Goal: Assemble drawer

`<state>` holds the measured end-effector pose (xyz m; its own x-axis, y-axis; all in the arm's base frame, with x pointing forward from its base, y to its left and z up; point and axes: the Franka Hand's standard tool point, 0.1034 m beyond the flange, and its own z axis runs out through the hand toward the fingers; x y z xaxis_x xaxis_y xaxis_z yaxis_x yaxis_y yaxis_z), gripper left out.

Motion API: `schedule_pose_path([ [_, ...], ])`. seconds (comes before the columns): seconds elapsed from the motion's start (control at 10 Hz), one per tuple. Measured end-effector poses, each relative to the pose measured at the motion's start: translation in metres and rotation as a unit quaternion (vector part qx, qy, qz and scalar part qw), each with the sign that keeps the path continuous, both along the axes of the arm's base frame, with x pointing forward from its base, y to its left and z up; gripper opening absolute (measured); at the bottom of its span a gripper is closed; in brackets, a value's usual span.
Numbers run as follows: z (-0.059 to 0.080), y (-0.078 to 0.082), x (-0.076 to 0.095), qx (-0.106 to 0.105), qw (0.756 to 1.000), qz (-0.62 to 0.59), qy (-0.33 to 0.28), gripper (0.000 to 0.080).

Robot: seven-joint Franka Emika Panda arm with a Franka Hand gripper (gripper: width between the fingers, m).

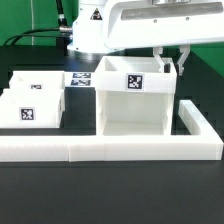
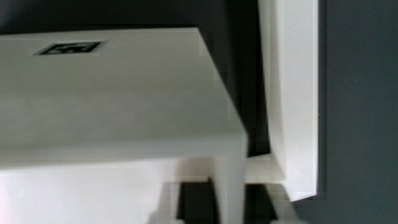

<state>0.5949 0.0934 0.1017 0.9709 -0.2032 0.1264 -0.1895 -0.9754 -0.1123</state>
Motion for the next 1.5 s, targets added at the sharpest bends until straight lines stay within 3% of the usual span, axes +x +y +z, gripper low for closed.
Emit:
schedule_pose_path([
  [0.4,-0.002,0.016,0.003,0.028,0.982,-0.184,0.013,0.0044],
  [0.7,-0.002,0.014,0.01,0.044,0.947,-0.317,0.019,0.0045],
  [1.1,0.001,0.014,0.014,0.061,0.923,-0.38,0.022,0.0046],
  [1.2,0.001,0.013,0.014,0.069,0.907,-0.415,0.027,0.0046],
  [1.4,-0.003,0.012,0.005,0.096,0.826,-0.552,0.055,0.0046],
  [1.5,-0.003,0.012,0.009,0.106,0.798,-0.59,0.057,0.0046],
])
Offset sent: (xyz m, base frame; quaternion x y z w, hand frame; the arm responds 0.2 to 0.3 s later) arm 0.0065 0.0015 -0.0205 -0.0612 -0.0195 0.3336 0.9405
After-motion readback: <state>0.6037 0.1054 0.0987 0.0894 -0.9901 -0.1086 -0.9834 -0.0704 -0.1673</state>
